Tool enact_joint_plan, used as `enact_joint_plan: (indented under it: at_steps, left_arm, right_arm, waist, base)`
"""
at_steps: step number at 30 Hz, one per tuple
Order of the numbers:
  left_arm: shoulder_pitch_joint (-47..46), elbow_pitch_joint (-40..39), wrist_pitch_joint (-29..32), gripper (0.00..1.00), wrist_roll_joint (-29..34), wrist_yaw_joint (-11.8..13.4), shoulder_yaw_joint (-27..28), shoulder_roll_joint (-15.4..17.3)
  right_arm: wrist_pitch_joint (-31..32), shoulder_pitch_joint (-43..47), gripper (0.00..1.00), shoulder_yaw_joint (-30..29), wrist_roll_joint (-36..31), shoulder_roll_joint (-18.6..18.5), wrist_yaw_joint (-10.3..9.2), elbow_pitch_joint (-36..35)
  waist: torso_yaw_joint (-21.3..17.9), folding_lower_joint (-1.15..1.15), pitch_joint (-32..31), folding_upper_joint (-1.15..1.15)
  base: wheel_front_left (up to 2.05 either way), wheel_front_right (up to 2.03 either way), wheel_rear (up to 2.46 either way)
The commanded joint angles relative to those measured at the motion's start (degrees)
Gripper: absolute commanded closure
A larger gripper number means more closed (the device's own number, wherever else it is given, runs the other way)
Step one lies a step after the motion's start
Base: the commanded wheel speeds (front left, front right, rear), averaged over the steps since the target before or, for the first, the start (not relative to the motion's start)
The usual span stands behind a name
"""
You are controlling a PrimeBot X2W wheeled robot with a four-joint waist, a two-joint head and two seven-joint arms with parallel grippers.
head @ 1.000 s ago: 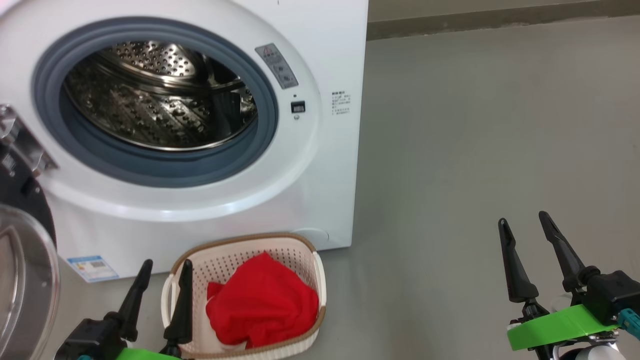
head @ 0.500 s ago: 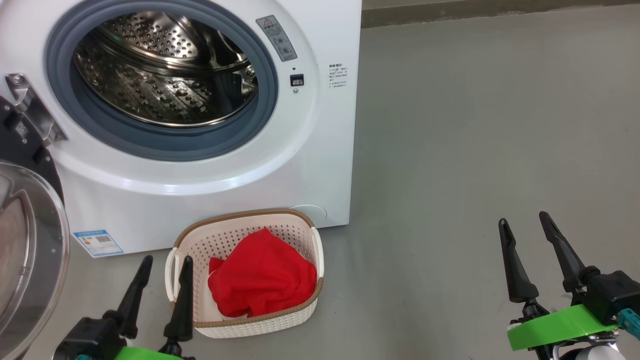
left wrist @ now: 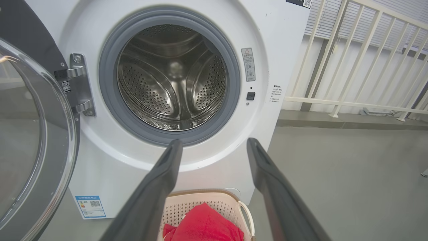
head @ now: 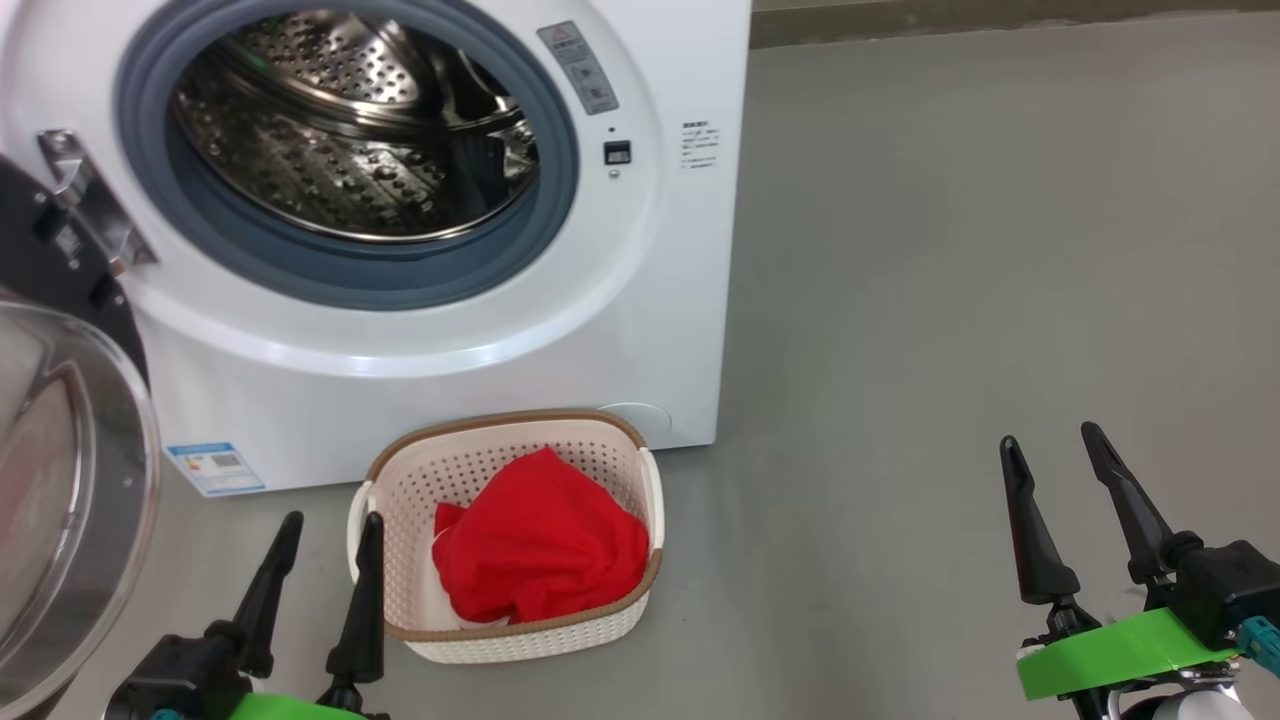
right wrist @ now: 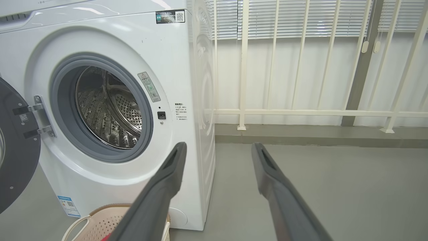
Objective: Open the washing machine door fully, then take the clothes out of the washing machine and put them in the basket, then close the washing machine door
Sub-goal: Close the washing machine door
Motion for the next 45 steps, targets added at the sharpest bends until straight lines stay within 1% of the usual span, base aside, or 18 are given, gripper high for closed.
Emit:
enact_joint_plan:
  at_steps: [1, 12, 14, 21, 32, 38, 45]
  left_arm:
    - [-1.3, -1.5, -0.4, 0.0, 0.4, -0.3, 2.1, 0.5]
    - [-0.5, -2.9, -0.4, 0.0, 2.0, -0.2, 3.1, -0.5]
    - [-0.5, -3.3, -0.4, 0.0, 3.4, 0.1, 3.1, -0.3]
    - [-0.9, -3.9, -0.4, 0.0, 3.8, 0.5, 3.8, -0.8]
    - [-0.6, -6.4, -0.4, 0.0, 4.0, 2.0, 5.2, -1.3]
    - [-0.4, -7.4, -0.4, 0.0, 4.1, 2.7, 5.6, -1.4]
    - [-0.4, -8.0, -0.4, 0.0, 3.6, 3.0, 5.6, -1.4]
  right_arm:
    - [-0.3, -1.7, 0.0, 1.0, -0.4, -0.5, 0.36, -1.4]
    - [-0.3, -2.5, 0.0, 2.4, -0.1, -1.2, 0.36, -1.4]
    - [-0.3, -2.7, 0.0, 2.5, 0.0, -1.2, 0.36, -1.3]
    - [-0.3, -4.0, 0.0, 3.3, 0.1, -1.2, 0.36, -1.5]
    - [-0.3, -5.0, 0.0, 4.8, 0.3, -1.1, 0.36, -1.2]
    - [-0.3, -5.4, 0.0, 5.3, 0.3, -1.0, 0.36, -1.2]
    - [-0.3, -5.7, 0.0, 5.3, 0.1, -0.8, 0.36, -1.2]
  waist:
    - [0.7, 0.0, 0.2, 0.0]
    - [6.2, 0.0, 0.5, 0.0]
    - [7.3, 0.0, 0.5, 0.0]
    - [11.2, 0.0, 1.4, 0.0]
    - [16.8, 0.0, 1.3, 0.0]
    - [19.1, 0.0, 1.3, 0.0]
    - [22.4, 0.0, 1.4, 0.0]
  base:
    - [0.0, 0.0, 0.0]
    - [0.0, 0.0, 0.0]
    - [0.0, 0.0, 0.0]
    - [0.0, 0.0, 0.0]
    - [0.0, 0.0, 0.0]
    - [0.0, 0.0, 0.0]
    - [0.0, 0.0, 0.0]
